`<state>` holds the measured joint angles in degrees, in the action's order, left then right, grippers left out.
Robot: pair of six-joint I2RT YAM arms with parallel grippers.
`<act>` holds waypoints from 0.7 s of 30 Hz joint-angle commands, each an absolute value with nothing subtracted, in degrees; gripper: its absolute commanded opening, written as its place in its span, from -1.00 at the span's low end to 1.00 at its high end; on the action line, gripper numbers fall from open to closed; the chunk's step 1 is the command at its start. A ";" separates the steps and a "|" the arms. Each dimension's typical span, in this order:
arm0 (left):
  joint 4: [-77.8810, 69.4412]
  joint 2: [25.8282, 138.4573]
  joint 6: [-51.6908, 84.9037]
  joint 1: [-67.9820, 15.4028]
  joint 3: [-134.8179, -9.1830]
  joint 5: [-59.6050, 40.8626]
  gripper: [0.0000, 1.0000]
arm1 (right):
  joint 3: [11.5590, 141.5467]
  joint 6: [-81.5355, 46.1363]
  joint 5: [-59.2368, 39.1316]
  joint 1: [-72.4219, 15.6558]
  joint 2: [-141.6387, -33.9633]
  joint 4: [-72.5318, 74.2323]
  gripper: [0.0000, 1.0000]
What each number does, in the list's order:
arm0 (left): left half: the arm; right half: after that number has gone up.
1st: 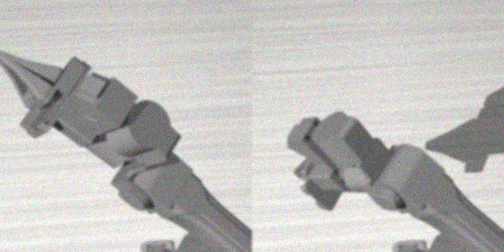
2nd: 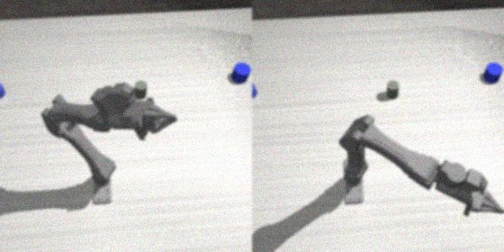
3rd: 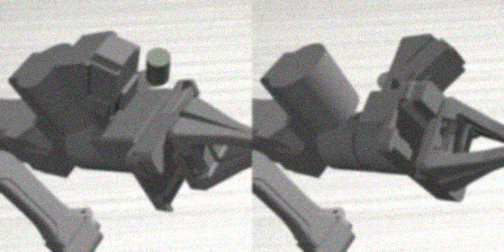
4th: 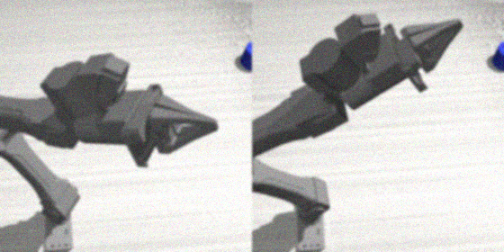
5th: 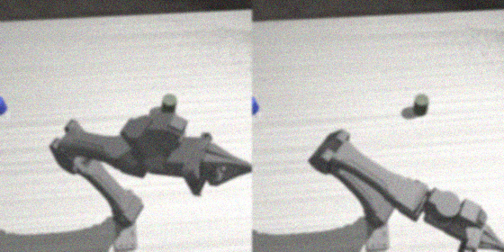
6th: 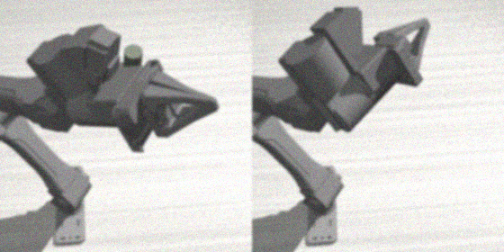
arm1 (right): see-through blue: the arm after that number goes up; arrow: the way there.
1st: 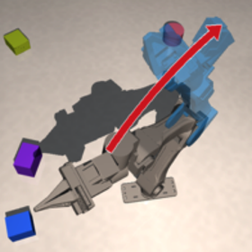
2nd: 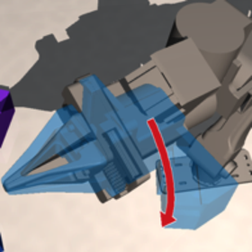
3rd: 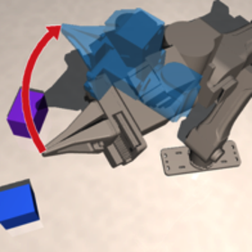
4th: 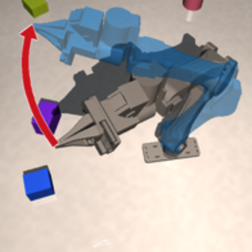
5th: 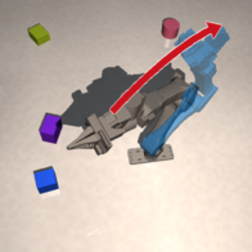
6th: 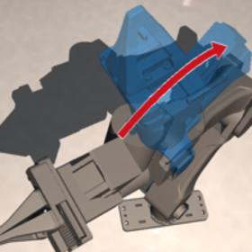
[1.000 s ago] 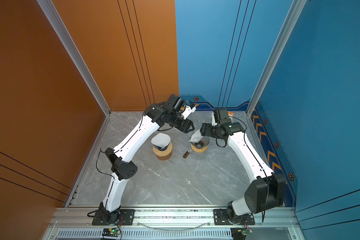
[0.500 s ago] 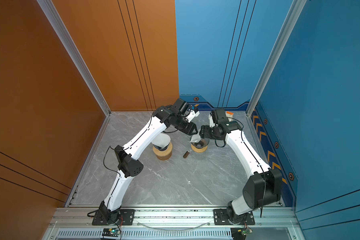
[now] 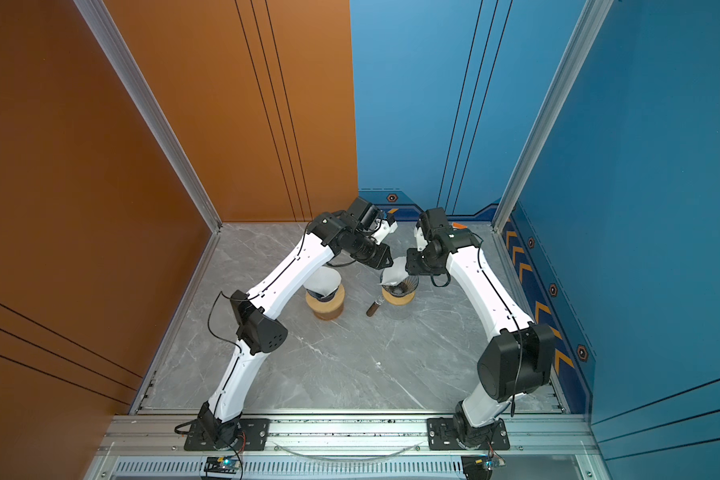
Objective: Place the coffee filter in the dripper
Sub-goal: 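Carry the filter with both grippers over the glass dripper, then lower the filter into the glass dripper with both grippers, opening it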
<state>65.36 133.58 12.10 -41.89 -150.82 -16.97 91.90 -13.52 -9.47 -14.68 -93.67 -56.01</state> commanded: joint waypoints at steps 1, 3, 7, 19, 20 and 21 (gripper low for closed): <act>65.05 133.46 12.57 -41.81 -151.18 -17.55 -0.58 | 93.82 -15.94 -12.95 -15.03 -94.30 -58.52 -0.31; 64.80 133.59 12.72 -41.87 -151.18 -17.68 -0.62 | 94.04 -16.34 -13.70 -15.07 -94.40 -58.54 -0.43; 64.73 133.29 13.17 -42.01 -151.14 -17.91 -0.67 | 94.96 -15.83 -13.15 -15.03 -94.69 -58.54 -0.76; 64.15 132.54 14.44 -42.52 -148.93 -17.99 -0.68 | 97.41 -10.33 -8.99 -16.08 -96.19 -58.47 -1.00; 64.01 132.54 14.50 -42.53 -148.56 -17.93 -0.68 | 97.30 -9.72 -8.60 -16.21 -96.32 -58.45 -1.00; 63.86 132.63 14.67 -42.46 -148.09 -17.53 -0.69 | 97.29 -9.15 -7.74 -16.54 -96.40 -58.49 -1.00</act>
<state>64.05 133.58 13.82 -42.17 -149.47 -16.99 96.25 -11.73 -10.33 -15.77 -95.64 -57.06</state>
